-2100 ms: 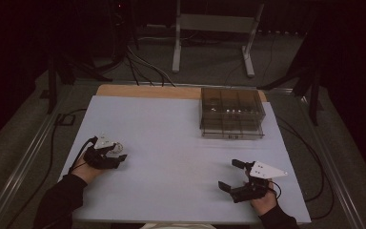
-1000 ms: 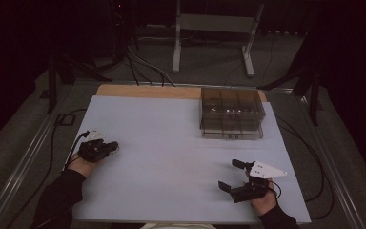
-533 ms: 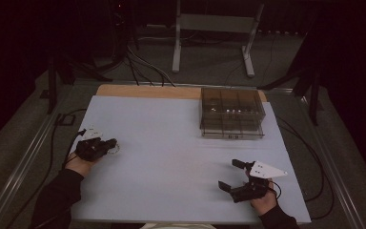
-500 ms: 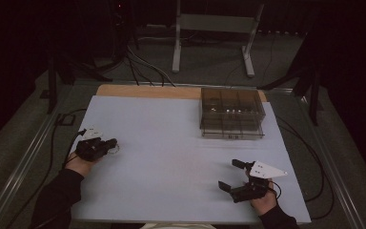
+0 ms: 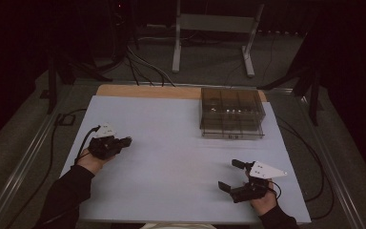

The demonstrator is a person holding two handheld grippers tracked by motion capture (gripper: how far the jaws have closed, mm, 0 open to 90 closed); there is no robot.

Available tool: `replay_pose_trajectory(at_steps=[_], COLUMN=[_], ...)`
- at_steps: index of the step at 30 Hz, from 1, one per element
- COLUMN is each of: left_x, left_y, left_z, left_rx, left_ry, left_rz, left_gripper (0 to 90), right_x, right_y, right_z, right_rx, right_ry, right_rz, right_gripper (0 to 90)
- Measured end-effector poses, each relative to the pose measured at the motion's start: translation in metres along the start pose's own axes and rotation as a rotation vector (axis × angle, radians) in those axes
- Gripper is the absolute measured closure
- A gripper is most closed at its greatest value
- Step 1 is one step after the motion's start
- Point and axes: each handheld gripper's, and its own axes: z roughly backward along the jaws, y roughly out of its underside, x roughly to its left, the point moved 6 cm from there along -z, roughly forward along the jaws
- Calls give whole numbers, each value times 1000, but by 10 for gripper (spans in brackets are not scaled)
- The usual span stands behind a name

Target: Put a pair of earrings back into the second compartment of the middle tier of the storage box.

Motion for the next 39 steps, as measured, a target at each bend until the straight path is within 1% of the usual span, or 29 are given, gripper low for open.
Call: replay_pose_trajectory(at_steps=[3,6,9,10,12,15,22,24,28,31,35,39], left_x=[-10,-18,-26,-28,-31,-36,-50,-53,-58,-63,-69,-78], left_y=[-7,-12,-17,-18,-21,-25,-35,-38,-44,-50,-57,-65], left_z=[-6,-14,-20,-22,-26,-33,-44,-46,-52,-56,-62,-69], left_rx=[-6,1,3,-2,-5,0,7,6,7,4,6,3], left_ry=[32,60,86,96,107,127,170,190,205,224,242,270], left_rz=[-22,-46,-65,-65,-78,-84,-119,-116,-124,-127,-145,-154], left_gripper=[877,877,877,877,877,877,876,877,876,876,876,876], right_x=[0,0,0,0,0,0,0,0,0,-1,0,0], right_y=[0,0,0,1,0,0,0,0,0,0,0,1], right_z=[0,0,0,0,0,0,0,0,0,0,0,0], right_rx=[1,1,1,2,0,0,-1,-4,-2,-3,-1,2], right_ry=[0,-1,-2,-4,-5,-6,-4,-5,-4,-4,-4,-4], right_rz=[-2,0,1,1,-2,-3,-5,-5,-6,-5,-4,0], right_gripper=[0,0,0,0,0,0,0,0,0,0,0,0])
